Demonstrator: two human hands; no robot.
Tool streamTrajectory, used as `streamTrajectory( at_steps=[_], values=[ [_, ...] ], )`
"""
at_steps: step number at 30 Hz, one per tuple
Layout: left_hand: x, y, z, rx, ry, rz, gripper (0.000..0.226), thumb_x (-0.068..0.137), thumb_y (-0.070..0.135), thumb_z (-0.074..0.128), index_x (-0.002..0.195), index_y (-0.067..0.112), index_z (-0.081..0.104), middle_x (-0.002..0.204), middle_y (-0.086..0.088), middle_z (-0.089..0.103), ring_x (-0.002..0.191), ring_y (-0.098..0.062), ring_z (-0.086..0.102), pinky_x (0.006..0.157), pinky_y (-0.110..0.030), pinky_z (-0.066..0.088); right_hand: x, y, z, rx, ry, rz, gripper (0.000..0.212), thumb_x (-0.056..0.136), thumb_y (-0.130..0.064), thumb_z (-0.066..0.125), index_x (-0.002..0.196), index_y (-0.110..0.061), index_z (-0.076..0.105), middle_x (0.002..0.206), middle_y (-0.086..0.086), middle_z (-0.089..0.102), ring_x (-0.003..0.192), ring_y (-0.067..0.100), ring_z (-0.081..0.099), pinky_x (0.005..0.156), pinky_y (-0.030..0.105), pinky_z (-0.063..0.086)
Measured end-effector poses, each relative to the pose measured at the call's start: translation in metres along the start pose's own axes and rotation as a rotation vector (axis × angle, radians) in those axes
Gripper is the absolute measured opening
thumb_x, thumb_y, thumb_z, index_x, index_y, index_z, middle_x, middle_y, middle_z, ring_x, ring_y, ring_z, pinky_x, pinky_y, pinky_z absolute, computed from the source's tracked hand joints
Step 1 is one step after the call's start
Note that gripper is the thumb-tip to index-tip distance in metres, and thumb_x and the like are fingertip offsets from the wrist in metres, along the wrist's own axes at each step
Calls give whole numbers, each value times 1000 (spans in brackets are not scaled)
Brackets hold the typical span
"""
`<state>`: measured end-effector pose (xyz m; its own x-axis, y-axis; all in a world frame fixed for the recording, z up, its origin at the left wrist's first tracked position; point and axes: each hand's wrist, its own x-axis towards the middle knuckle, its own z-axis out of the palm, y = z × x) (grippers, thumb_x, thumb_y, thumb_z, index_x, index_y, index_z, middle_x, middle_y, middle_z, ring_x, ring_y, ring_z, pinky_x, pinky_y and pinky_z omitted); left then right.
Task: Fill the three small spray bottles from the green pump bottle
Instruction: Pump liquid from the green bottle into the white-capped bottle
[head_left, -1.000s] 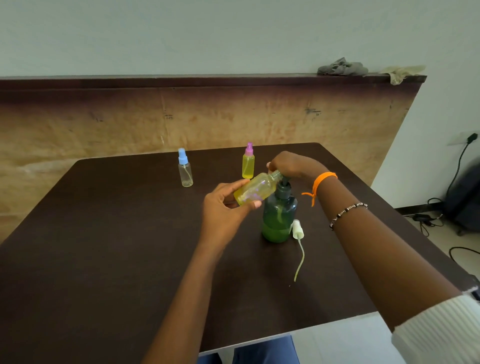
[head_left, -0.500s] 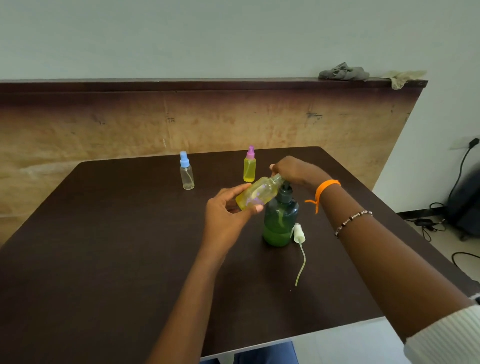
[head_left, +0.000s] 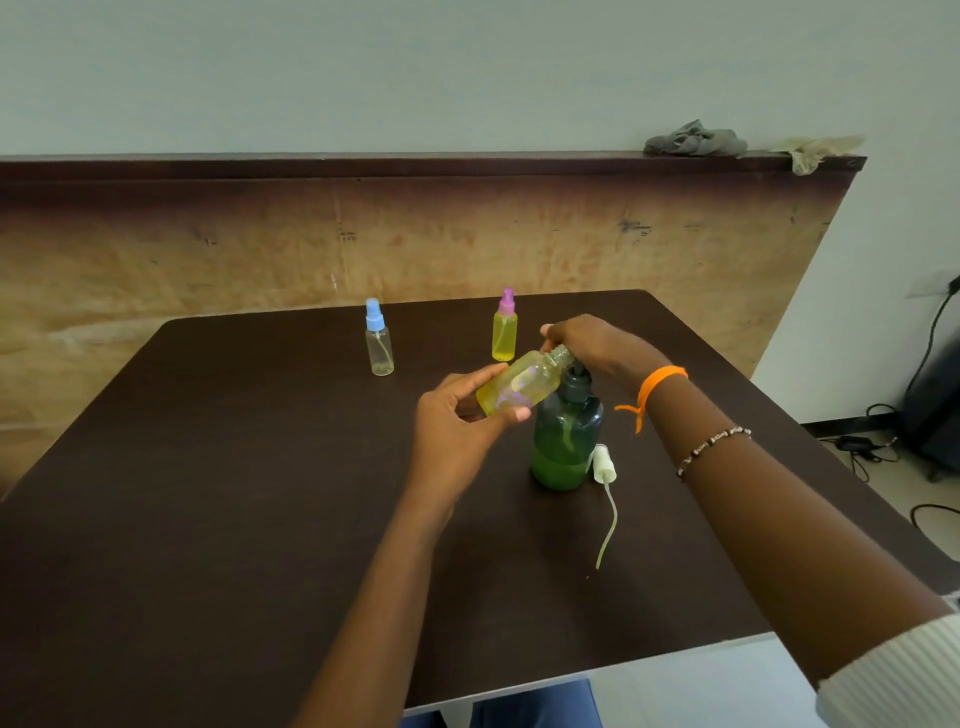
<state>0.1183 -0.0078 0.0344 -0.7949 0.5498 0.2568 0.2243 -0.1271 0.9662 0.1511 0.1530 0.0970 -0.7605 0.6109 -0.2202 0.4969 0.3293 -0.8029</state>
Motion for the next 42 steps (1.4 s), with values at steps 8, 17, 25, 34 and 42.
streamTrajectory(
  at_steps=[8,17,25,34,42],
  values=[
    [2,-3,1,16,20,0,52,69,-1,78,111,27,64,99,-2,66,82,1,63,77,-14,51,4,2,5,-74,21,4,35,99,-8,33,121,7,56,103,18,56,72,15,52,70,24,41],
    [-1,2,1,-5,-11,-4,52,72,1,76,116,25,62,98,-3,64,84,-2,63,80,-16,50,-2,-12,-4,-108,-25,27,28,97,-6,37,106,7,60,85,13,55,75,22,51,62,18,47],
    [1,-3,2,22,-8,3,51,72,0,76,115,25,64,93,5,62,81,4,61,80,-14,51,9,1,2,-106,-3,54,35,94,1,37,121,1,58,107,16,62,71,16,51,63,13,48],
    [1,3,0,4,-4,21,50,73,-1,76,117,20,64,95,1,62,77,6,60,74,-10,49,6,-13,-6,-212,34,-5,35,92,-3,42,124,0,55,98,10,50,82,22,49,68,27,44],
    [3,-2,3,11,0,7,50,72,-1,76,117,19,65,93,3,62,78,6,61,76,-10,49,12,-1,-1,-440,-43,9,30,93,-1,43,116,4,63,98,17,62,77,18,51,51,13,31]
  ],
)
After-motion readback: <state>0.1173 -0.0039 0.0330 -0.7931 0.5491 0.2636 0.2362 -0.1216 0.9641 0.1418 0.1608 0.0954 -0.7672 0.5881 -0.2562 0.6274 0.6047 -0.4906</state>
